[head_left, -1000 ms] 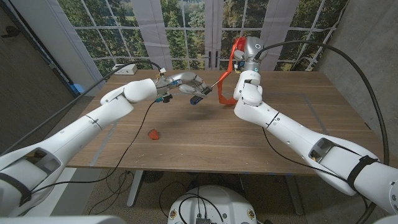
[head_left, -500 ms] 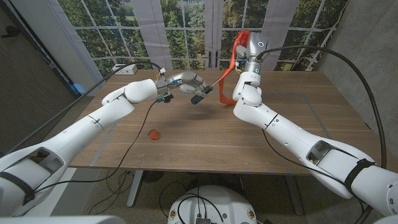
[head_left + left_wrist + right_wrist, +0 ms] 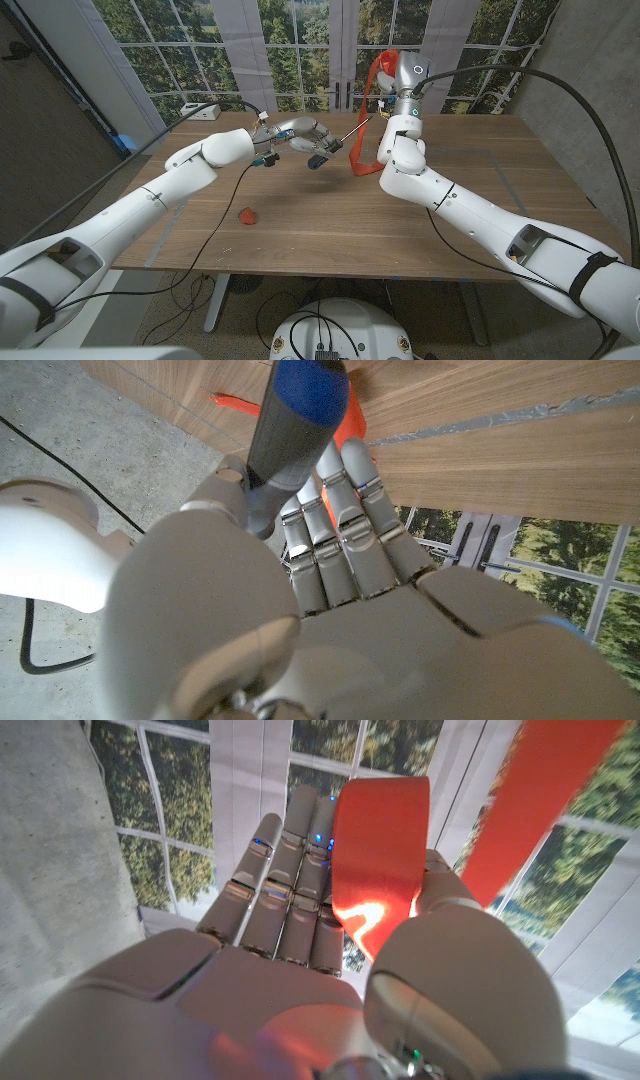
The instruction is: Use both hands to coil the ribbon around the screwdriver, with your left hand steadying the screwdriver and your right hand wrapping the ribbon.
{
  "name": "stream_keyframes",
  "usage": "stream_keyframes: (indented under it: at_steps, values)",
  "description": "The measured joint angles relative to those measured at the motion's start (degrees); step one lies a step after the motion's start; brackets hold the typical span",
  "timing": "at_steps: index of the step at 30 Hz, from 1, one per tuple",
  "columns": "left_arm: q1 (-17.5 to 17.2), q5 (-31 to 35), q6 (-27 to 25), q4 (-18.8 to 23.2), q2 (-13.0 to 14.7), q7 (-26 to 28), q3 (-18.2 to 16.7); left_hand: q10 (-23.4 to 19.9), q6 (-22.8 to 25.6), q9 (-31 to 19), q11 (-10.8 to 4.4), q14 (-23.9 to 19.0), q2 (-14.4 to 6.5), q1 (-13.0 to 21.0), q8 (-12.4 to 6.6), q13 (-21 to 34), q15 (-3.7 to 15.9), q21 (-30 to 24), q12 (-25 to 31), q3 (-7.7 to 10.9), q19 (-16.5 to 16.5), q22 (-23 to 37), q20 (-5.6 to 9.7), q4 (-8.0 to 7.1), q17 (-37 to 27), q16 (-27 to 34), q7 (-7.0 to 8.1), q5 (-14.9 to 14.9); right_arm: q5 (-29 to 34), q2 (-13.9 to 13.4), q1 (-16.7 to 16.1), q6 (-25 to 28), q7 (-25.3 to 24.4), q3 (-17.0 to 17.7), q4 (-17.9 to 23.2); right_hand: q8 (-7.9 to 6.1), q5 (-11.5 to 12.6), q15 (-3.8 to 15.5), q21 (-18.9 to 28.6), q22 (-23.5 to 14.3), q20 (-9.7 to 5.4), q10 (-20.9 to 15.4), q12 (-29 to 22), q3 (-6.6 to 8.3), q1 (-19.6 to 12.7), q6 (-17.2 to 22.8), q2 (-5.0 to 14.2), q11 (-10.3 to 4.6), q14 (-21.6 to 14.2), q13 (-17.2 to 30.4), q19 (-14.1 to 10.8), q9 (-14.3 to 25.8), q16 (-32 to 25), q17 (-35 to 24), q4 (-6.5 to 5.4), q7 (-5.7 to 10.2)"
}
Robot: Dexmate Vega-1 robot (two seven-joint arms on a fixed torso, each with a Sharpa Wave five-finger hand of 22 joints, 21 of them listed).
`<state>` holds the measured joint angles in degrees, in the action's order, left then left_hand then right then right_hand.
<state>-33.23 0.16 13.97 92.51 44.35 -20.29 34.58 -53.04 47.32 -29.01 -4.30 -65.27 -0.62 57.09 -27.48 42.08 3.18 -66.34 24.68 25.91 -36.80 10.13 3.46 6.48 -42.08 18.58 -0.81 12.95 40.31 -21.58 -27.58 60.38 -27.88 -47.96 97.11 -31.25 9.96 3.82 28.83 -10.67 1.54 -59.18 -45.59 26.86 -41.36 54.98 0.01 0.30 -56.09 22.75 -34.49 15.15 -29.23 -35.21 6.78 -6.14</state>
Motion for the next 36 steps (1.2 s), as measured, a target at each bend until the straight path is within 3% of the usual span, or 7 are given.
stream_keyframes:
  at_steps: [1,2,19,23,24,29,36]
  values:
    - [-0.08,0.00,0.00,0.00,-0.02,0.00,-0.08,0.00,0.00,-0.01,0.00,0.00,0.00,0.00,0.00,0.00,0.00,0.00,0.00,0.00,0.08,0.00,-0.08,0.00,0.00,0.00,0.00,-0.10,0.08,0.00,0.00,0.20,0.63,0.00,0.00,0.00,0.00,0.00,0.00,0.00,0.00,0.00,0.00,-0.03,0.00,0.00,0.00,0.00,0.00,-0.08,0.00,0.00,0.00,0.00,0.03,0.00]
    - [-0.15,0.17,1.69,0.00,-0.03,1.99,-0.15,0.00,0.00,-0.02,0.00,0.00,0.00,0.00,0.00,0.00,0.00,0.00,0.00,0.00,0.08,0.00,-0.08,0.00,0.01,0.00,0.00,-0.10,0.12,-3.71,2.15,0.44,1.10,-6.14,3.21,0.00,0.00,0.00,0.00,0.00,0.00,0.00,0.00,-0.03,0.00,0.00,0.00,0.00,0.00,-0.18,0.00,0.00,0.00,0.00,0.03,0.00]
    - [-1.24,2.08,1.18,-0.20,-1.50,6.56,-0.85,0.00,0.00,-0.10,0.00,0.00,0.00,0.00,0.28,-0.04,0.00,0.00,-0.10,0.05,0.08,0.01,-0.08,-0.04,0.01,-0.23,0.01,-0.20,10.29,-8.16,-1.43,2.71,3.84,-8.59,14.79,-0.01,-0.05,-0.02,0.00,0.00,0.00,0.00,-0.39,-0.05,0.00,0.00,0.00,0.00,-0.03,0.01,0.00,0.00,0.23,0.02,0.05,0.00]
    - [-1.91,2.31,0.95,-0.02,-2.08,7.22,-1.11,-0.31,0.01,-0.10,0.31,0.00,0.00,0.00,0.31,-0.04,0.01,0.00,-0.11,0.06,0.08,0.01,-0.08,-0.05,-0.01,-0.27,0.01,-0.20,13.87,-8.16,-1.43,3.34,5.42,-8.59,14.79,-0.16,-0.05,-0.02,0.00,0.00,0.00,0.00,-0.39,0.03,0.00,0.00,0.00,0.00,-0.03,0.00,0.00,0.00,0.22,0.02,-0.03,0.00]
    - [-2.11,3.27,-0.63,0.14,-2.25,10.11,-1.20,-0.31,0.01,-0.10,0.31,0.00,0.00,0.00,0.32,-0.02,0.01,0.00,-0.12,0.06,0.08,0.02,-0.08,-0.05,-0.02,-0.27,0.01,-0.20,15.06,-9.11,-3.01,3.52,5.89,-9.07,17.88,-0.19,-0.05,-0.03,0.00,0.00,0.00,0.00,-0.39,0.03,0.00,0.00,0.00,0.00,-0.04,-0.02,0.00,0.00,0.22,0.02,-0.03,0.00]
    - [-3.08,4.12,-2.34,0.96,-2.90,12.88,-1.62,-0.31,0.01,-0.09,0.31,0.00,0.00,0.00,0.49,0.31,0.01,-0.21,-0.28,0.08,0.08,0.02,-0.08,-0.05,-0.01,-0.27,0.01,-0.20,19.14,-9.67,-5.15,4.28,7.46,-8.82,20.52,-0.21,-0.05,-0.12,0.00,0.00,0.00,0.00,-0.39,0.03,0.00,0.00,0.00,0.00,-0.13,-0.21,0.00,0.00,0.22,-0.19,-0.03,0.00]
    - [-4.08,5.34,-5.52,2.50,-3.68,16.97,-2.02,-0.31,0.01,-0.07,0.30,-0.12,0.00,0.00,0.55,0.31,-0.11,-0.21,-0.29,0.10,0.08,0.02,-0.08,-0.06,-0.01,-0.44,0.01,-0.20,24.75,-10.11,-12.10,5.53,9.03,-5.86,25.57,-0.22,-0.17,-0.12,0.00,0.00,0.00,0.00,-0.39,0.03,0.00,0.00,0.00,0.00,-0.14,-0.26,0.00,0.00,0.63,-0.26,-0.03,0.00]
